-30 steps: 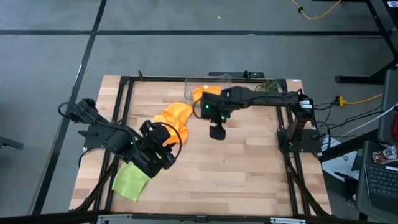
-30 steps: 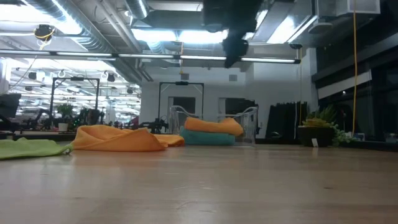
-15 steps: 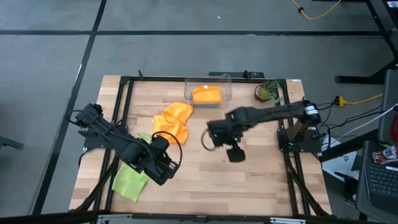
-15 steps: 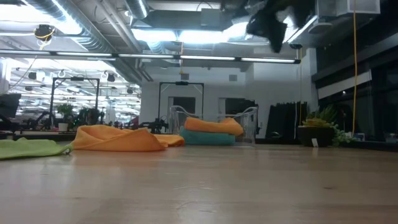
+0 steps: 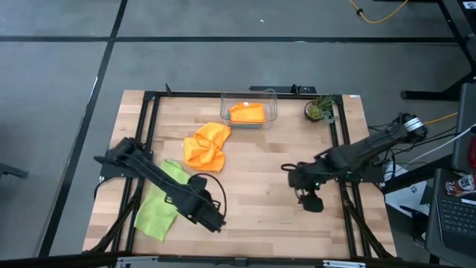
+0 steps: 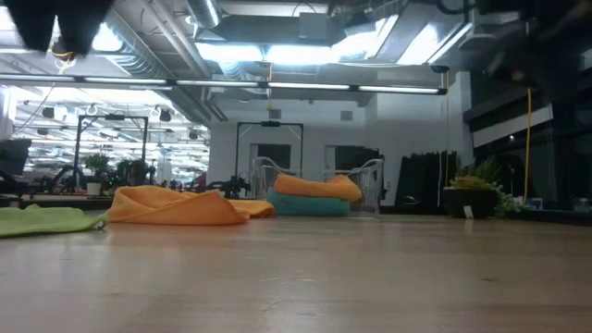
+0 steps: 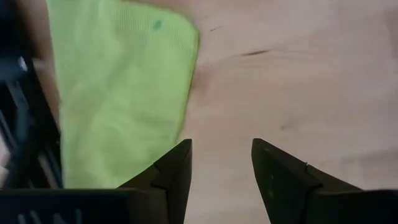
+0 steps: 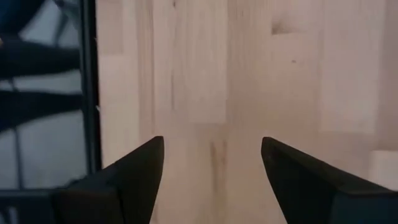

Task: Fold microfiber towels
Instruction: Fold the green microfiber cloth

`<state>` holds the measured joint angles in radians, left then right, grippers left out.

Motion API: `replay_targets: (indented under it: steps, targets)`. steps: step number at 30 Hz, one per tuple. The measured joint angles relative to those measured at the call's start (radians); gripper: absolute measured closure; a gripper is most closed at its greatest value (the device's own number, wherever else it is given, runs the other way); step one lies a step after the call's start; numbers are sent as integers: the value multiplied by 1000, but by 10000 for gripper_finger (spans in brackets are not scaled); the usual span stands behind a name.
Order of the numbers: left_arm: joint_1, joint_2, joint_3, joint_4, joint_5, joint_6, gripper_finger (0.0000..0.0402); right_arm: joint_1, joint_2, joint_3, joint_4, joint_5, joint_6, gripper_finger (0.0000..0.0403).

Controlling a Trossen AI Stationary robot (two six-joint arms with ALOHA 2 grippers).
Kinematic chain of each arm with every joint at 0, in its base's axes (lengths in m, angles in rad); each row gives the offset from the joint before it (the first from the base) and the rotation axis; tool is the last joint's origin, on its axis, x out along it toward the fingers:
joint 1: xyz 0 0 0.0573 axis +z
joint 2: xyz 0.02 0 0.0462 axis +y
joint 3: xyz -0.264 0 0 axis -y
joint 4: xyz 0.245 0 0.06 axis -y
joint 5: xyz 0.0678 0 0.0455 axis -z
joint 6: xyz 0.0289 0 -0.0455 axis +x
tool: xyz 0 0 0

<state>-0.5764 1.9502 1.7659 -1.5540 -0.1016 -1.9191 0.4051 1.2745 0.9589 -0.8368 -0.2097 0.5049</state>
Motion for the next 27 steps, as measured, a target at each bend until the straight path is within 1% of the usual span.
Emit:
replay_targets:
  steps: [2, 5, 8, 10, 14, 16, 18, 20, 23, 26, 27]
  targets:
    - [0, 37, -20, 1, 10, -44, 243, 20, -50, -76, 83, 5, 80, 131]
    - [-1, 67, -62, 6, 14, -69, 243, 39, -99, -158, 198, 5, 180, 131]
    - [0, 65, -127, 31, 15, -64, 243, 50, -121, -205, 255, 6, 246, 131]
    - [0, 31, -172, 87, 19, -63, 243, 56, -124, -212, 258, 6, 271, 131]
    - [-8, -75, -265, 242, 21, -61, 243, 69, -124, -212, 264, 6, 269, 131]
    - [-27, -122, -320, 260, 19, -79, 243, 74, -124, -212, 273, 6, 268, 131]
    - [-55, -175, -370, 262, 28, -146, 243, 77, -124, -212, 278, 6, 254, 131]
    - [-88, -213, -416, 280, 66, -216, 243, 77, -124, -212, 283, 6, 250, 131]
    - [-137, -224, -439, 368, 134, -269, 243, 77, -124, -212, 283, 7, 249, 131]
    - [-182, -208, -440, 425, 141, -282, 246, 77, -124, -212, 285, 8, 239, 131]
    - [-194, -196, -441, 432, 143, -307, 248, 77, -124, -212, 288, 10, 224, 131]
